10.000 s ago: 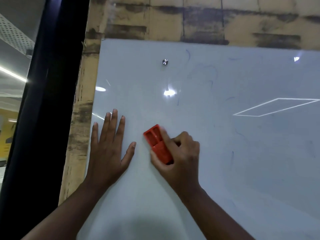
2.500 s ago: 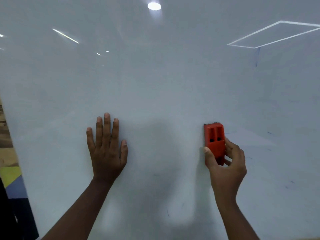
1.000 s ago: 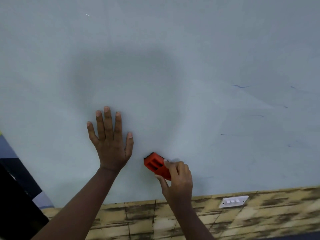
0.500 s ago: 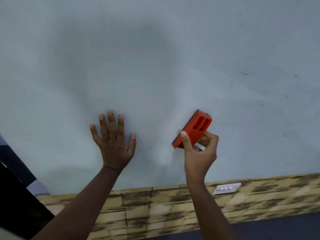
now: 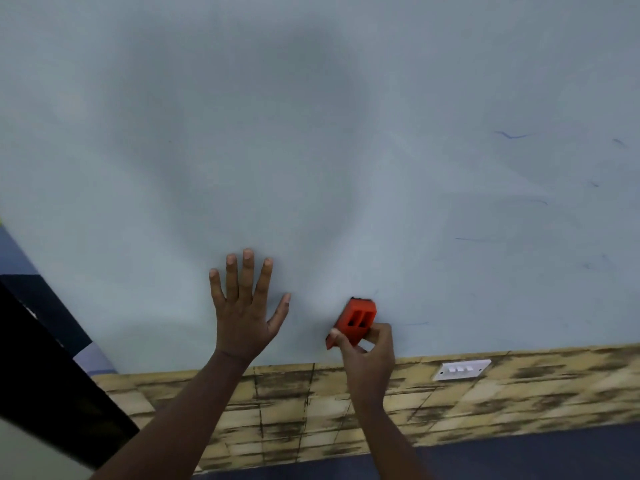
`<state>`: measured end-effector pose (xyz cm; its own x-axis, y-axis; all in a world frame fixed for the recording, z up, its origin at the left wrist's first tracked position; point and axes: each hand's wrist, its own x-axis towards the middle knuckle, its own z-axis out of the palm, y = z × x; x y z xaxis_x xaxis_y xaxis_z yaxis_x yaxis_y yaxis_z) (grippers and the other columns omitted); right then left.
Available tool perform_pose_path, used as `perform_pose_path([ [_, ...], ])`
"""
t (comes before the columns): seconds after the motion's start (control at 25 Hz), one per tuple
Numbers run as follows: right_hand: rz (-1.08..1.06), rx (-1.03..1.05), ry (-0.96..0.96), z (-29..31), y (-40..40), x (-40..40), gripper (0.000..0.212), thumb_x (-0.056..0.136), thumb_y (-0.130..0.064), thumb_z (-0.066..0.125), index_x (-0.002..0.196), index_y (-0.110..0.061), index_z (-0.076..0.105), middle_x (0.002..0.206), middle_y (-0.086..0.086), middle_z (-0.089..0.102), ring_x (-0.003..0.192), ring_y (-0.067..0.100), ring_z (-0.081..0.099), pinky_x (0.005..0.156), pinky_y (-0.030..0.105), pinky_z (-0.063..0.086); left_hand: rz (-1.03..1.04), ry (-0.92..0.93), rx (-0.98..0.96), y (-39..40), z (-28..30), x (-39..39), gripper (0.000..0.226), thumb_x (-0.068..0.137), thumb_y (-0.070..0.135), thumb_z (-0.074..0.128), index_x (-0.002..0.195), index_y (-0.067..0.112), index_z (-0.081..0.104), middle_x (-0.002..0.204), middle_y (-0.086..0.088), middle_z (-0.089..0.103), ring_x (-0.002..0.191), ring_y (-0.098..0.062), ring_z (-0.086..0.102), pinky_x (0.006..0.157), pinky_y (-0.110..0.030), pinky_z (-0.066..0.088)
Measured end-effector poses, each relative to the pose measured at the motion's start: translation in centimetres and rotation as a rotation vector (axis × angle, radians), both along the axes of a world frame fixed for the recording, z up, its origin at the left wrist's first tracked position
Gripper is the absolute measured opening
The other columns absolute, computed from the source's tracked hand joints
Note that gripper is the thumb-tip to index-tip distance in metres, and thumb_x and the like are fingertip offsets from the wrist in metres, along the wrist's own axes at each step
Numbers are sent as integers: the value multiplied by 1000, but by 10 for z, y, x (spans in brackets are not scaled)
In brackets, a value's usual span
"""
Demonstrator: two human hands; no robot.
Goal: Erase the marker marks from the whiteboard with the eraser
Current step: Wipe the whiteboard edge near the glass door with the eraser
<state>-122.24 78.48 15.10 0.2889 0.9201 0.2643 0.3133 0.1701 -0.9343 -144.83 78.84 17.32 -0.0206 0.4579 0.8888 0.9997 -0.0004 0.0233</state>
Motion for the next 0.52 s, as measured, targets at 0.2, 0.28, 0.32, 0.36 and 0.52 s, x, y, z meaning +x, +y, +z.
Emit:
perform_pose_path([
  [0.2,-157,210,238,79,25,36,49,77,-27,92,112,-14,60,102,-6,68,93,4,65,71,7,50,-1,-3,-31,-5,-15,2,88,104,51,55,171,18,9,179,-10,-6,165,-34,-4,131,-60,1],
  [0.28,-152,202,214,77,25,39,47,79,-34,90,111,-22,58,105,-14,67,97,1,65,77,9,52,-1,-18,-36,-5,-21,5,87,105,52,55,171,18,10,179,-10,-6,165,-34,-4,131,-60,1],
  [0.32,-149,175,210,68,24,36,46,79,-35,90,110,-25,57,105,-16,67,97,0,64,78,11,52,-1,-21,-39,-6,-24,6,86,105,52,54,171,18,10,179,-10,-6,165,-34,-4,131,-61,1],
  [0.36,-148,138,205,54,21,32,45,79,-35,90,108,-26,57,103,-16,66,96,-1,64,79,13,53,-4,-22,-45,-8,-27,6,85,105,52,54,171,17,11,179,-10,-5,165,-34,-3,131,-61,2],
  [0.52,-83,-107,248,-16,4,9,46,75,-34,92,101,-28,55,102,-6,69,96,7,67,75,19,54,10,48,-97,-18,-51,2,85,106,50,54,170,12,13,178,-13,-1,165,-36,0,131,-61,6],
])
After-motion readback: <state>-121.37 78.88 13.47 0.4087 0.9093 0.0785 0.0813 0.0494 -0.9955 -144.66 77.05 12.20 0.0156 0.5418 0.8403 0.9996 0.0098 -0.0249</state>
